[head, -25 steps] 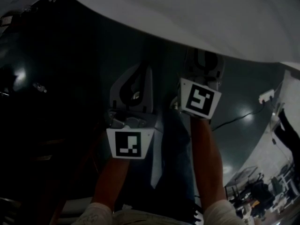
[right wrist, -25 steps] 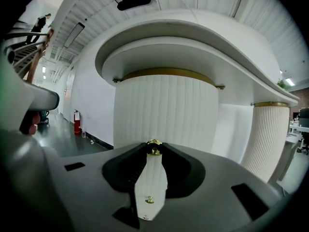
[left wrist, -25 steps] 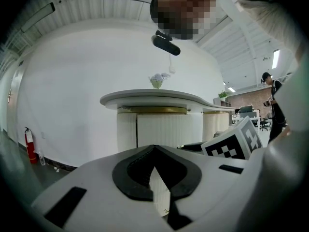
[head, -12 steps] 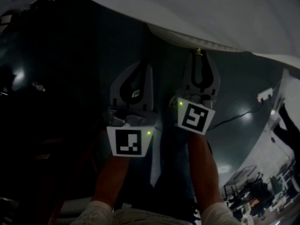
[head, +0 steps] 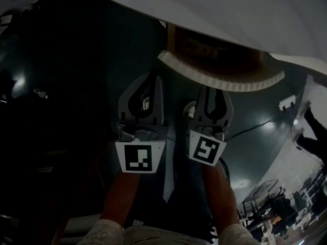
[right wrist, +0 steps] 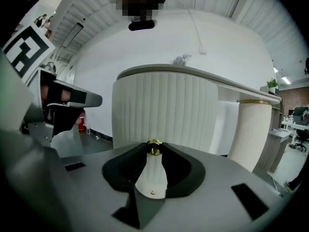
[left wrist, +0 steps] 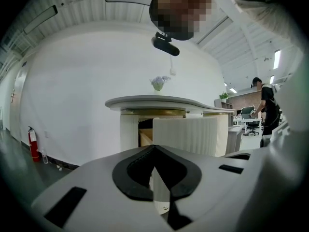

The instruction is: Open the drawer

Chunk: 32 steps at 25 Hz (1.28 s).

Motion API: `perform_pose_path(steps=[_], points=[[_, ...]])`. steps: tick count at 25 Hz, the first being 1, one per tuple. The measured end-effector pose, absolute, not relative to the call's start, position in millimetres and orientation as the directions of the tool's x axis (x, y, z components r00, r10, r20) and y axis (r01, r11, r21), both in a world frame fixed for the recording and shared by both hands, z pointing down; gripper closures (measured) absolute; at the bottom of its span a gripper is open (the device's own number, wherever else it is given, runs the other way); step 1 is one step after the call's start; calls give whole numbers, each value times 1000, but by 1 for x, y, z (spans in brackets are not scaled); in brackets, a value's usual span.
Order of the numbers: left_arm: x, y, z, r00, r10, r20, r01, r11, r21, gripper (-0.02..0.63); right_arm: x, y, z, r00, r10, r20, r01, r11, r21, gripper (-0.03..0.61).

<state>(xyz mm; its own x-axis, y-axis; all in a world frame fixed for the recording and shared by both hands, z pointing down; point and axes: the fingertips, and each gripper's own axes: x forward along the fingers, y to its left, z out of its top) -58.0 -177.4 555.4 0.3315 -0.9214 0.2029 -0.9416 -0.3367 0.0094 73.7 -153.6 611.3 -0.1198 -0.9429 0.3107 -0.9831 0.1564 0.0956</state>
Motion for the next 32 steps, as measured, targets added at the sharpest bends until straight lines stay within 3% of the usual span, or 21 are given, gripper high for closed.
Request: perform_pose_path(steps=[32], points=[[-65,-128,570,341,-908,243,-938,-345,25,614,71,-85,614,-180,-935,304,-966,226,124,474]])
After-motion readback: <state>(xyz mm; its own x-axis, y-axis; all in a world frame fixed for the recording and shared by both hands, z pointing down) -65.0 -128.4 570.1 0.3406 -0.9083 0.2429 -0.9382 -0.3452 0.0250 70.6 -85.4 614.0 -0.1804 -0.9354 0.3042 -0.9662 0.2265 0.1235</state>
